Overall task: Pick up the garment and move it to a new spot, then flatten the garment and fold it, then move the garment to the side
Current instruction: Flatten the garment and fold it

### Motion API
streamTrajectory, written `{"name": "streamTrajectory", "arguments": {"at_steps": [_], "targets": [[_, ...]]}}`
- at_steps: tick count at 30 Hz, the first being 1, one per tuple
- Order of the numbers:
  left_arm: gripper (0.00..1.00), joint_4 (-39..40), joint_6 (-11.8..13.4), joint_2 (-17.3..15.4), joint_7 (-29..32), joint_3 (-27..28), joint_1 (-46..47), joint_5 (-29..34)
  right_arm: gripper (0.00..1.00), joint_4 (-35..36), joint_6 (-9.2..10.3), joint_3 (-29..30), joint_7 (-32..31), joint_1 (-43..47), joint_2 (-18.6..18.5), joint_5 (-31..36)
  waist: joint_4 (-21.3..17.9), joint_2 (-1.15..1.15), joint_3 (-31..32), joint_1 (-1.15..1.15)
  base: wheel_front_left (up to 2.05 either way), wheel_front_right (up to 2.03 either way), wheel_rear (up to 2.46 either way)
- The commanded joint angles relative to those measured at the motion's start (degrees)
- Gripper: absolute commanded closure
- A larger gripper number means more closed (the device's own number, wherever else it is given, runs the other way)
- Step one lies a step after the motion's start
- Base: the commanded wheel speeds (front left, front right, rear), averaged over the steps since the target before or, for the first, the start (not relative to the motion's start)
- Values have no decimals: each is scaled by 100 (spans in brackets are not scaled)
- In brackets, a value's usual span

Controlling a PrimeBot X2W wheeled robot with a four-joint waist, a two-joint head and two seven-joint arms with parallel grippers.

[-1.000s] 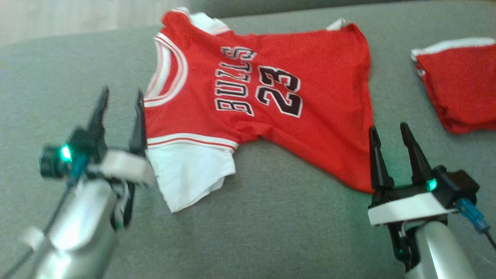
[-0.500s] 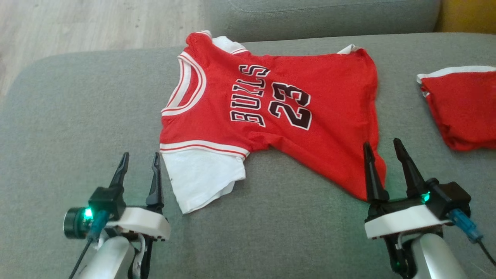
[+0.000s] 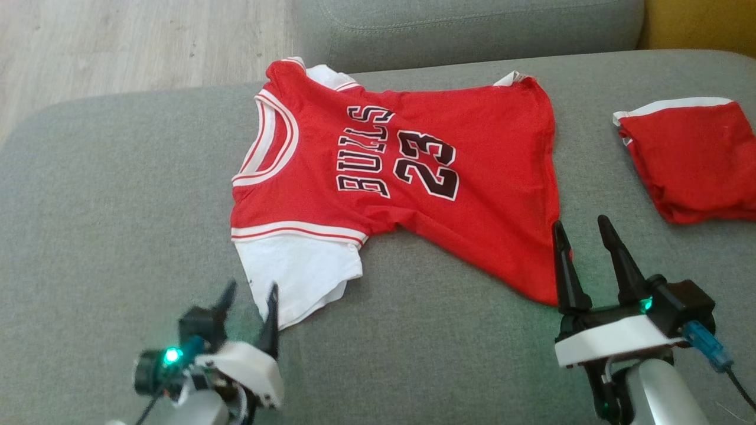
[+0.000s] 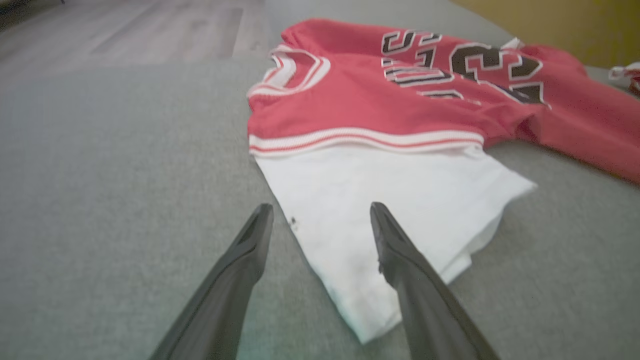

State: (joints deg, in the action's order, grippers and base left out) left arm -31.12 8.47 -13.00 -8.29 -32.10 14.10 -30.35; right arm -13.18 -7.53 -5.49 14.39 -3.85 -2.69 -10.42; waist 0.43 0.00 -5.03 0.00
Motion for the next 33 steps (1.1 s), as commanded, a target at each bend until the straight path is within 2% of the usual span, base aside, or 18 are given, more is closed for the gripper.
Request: {"name": "streamTrajectory", "arguments": {"at_steps": [1,6,19,24,25,26,27,33], "targets": [[0,75,-29,-40,88,113,64,-40,0,141,4,-150,61,-35,-19,9,-3,0,20,0,0,0,0],[0,-29,-7,-13,398,8,16,-82,0,115,4,-176,61,-3,-19,-16,-6,0,52,0,0,0,0],[0,-90,-8,-39,734,10,97,-252,0,115,4,-224,61,-58,-19,-28,-166,0,-92,0,0,0,0],[0,-222,-115,-39,1056,-154,141,-269,0,138,4,-205,61,-98,-19,-61,-262,0,-187,0,0,0,0],[20,-231,-144,-44,1102,-187,144,-268,0,139,4,-201,61,-100,-19,-67,-274,0,-195,0,0,0,0],[75,-231,-175,-58,1130,-226,152,-250,0,139,4,-198,61,-101,-19,-71,-286,0,-201,0,0,0,0],[100,-224,-188,-68,1128,-237,154,-249,0,138,4,-193,61,-102,-19,-76,-297,0,-204,0,0,0,0],[100,-24,-96,-105,678,-45,226,-279,0,74,4,-113,61,-53,-19,-68,-331,0,-176,0,0,0,0]]}}
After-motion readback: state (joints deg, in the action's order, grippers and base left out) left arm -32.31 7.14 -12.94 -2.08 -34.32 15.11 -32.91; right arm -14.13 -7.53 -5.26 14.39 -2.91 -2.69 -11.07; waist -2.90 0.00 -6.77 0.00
